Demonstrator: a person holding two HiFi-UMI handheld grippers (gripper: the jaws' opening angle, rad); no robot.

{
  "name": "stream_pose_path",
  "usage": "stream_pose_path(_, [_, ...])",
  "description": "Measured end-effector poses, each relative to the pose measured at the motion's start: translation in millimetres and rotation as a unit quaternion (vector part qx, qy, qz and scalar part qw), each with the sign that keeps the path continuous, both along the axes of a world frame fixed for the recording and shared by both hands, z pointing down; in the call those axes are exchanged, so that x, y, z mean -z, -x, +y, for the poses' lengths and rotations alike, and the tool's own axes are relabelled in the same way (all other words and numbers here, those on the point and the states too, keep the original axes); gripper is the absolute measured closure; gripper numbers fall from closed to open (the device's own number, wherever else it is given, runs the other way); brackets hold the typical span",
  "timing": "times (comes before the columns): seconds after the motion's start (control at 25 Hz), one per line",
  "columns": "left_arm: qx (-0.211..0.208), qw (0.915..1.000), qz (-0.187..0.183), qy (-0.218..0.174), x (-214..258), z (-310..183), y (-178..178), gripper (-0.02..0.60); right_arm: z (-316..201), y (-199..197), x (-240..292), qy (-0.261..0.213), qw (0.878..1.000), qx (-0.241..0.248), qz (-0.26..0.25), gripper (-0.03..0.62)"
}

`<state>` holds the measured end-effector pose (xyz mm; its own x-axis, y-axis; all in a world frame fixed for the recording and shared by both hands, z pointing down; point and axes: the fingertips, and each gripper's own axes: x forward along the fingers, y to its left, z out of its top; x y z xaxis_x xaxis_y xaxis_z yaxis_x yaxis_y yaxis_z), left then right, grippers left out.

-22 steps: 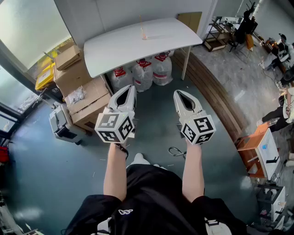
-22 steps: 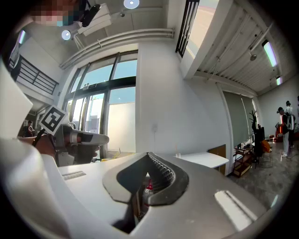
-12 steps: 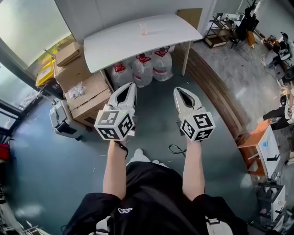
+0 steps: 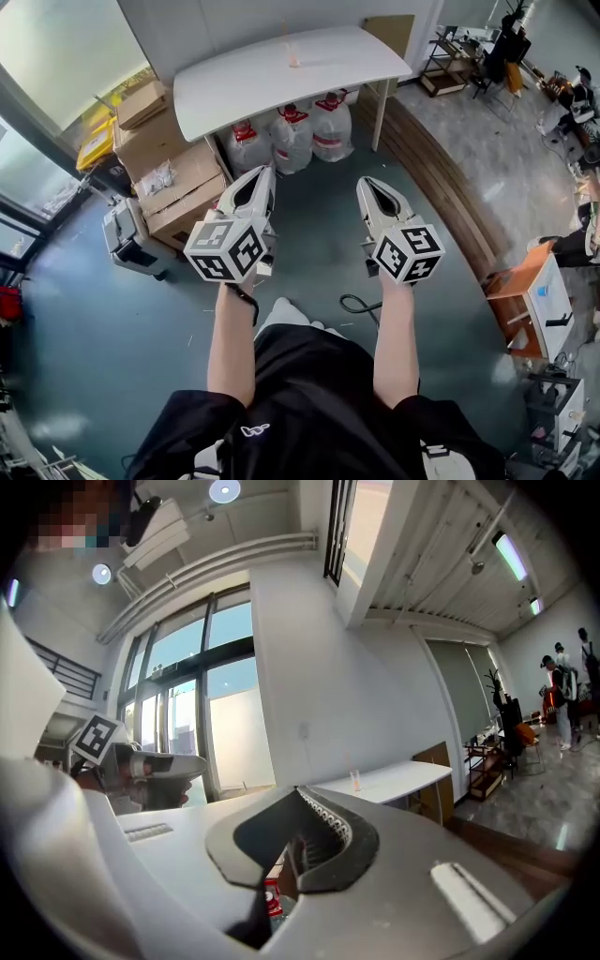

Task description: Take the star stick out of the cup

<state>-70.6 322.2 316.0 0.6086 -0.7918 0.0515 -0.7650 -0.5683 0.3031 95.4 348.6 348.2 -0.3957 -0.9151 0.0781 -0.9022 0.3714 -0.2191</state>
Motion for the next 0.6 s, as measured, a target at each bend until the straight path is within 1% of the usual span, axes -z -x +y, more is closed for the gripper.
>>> stream_pose_path(0.12, [-0.006, 0.9999, -0.002, -0.009, 5, 7, -8, 0.58, 7, -7, 2, -0.004, 1.0, -0.002, -0.007, 0.589])
stream_pose_path(0.36, [-0.019, 0.9997, 0.006, -0.01, 8, 9, -17, 0.58, 10, -12, 5, -0.008, 1.0, -0.001, -0.005, 0.588])
stream_pose_path(0.6, [-0.032, 0.9991, 0.024, -0.016, 16, 4, -25, 0.58, 7, -24, 7, -0.007, 1.0, -0.011, 0.0, 0.588])
